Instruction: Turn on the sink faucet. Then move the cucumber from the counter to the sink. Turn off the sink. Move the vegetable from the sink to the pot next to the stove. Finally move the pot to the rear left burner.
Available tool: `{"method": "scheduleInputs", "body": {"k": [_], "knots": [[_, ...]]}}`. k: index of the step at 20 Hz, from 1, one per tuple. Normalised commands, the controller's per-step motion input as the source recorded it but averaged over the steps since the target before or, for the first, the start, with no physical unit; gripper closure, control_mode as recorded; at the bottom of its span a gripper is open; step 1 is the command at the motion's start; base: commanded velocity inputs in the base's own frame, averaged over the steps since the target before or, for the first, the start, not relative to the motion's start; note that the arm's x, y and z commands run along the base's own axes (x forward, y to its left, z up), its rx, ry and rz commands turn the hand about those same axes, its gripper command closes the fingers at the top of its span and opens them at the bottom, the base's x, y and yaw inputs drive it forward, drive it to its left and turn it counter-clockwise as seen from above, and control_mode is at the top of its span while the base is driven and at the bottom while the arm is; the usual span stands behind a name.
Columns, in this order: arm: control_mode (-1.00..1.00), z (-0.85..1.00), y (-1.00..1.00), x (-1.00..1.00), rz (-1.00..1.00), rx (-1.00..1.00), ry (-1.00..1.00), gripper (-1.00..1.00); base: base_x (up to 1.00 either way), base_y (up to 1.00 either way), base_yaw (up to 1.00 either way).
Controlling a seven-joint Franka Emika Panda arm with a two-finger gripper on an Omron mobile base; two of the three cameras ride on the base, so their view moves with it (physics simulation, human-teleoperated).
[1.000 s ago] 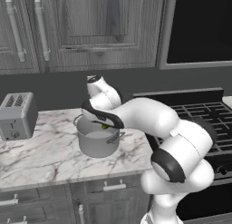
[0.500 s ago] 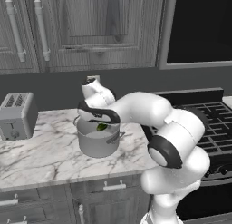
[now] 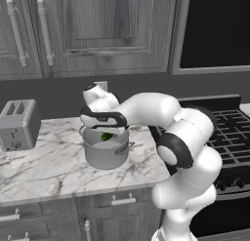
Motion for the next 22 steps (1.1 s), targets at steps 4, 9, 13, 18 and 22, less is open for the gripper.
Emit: {"method": "scheduleInputs", "body": {"k": [4, 9, 13, 18, 22], "knots": [[-1.00, -0.08, 0.13, 0.00, 0.00, 0.00, 0.00, 1.00, 0.00, 0.00, 0.00], [-1.00, 0.00, 0.18, 0.00, 0.00, 0.00, 0.00, 1.00, 0.00, 0.00, 0.00], [-1.00, -0.03, 0.22, 0.00, 0.00, 0.00, 0.00, 1.00, 0.00, 0.00, 0.00], [-1.00, -0.15, 0.19, 0.00, 0.00, 0.00, 0.00, 1.00, 0.00, 0.00, 0.00], [-1.00, -0.22, 0.05, 0.00, 0.00, 0.00, 0.00, 1.00, 0.00, 0.00, 0.00]]}}
